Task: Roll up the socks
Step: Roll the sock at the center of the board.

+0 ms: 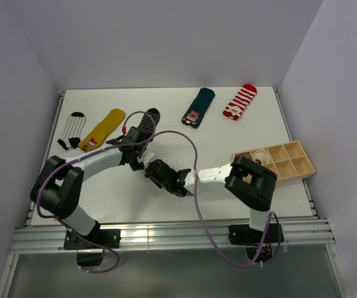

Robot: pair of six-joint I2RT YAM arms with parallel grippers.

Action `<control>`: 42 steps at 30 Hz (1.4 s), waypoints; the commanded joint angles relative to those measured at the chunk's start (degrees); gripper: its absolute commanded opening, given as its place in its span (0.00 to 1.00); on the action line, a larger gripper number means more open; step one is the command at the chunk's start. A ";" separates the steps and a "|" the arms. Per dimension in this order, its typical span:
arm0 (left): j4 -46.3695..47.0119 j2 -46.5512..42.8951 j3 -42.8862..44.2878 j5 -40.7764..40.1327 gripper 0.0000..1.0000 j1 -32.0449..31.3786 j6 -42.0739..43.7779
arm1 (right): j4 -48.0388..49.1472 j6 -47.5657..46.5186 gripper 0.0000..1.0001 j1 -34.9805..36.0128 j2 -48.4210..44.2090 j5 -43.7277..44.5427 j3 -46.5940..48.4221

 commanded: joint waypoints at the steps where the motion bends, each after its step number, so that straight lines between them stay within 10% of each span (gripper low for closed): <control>1: 1.35 -6.38 -2.82 -1.96 0.47 1.14 -2.13 | -2.12 5.58 0.00 -5.55 -3.15 -16.28 -2.92; 20: 33.52 -22.41 -28.49 7.09 0.55 3.96 -13.82 | -0.73 23.32 0.00 -24.71 9.13 -67.61 1.74; 42: 40.29 -11.93 -32.61 3.40 0.54 1.85 -18.48 | -2.38 25.18 0.00 -27.00 15.12 -70.89 3.67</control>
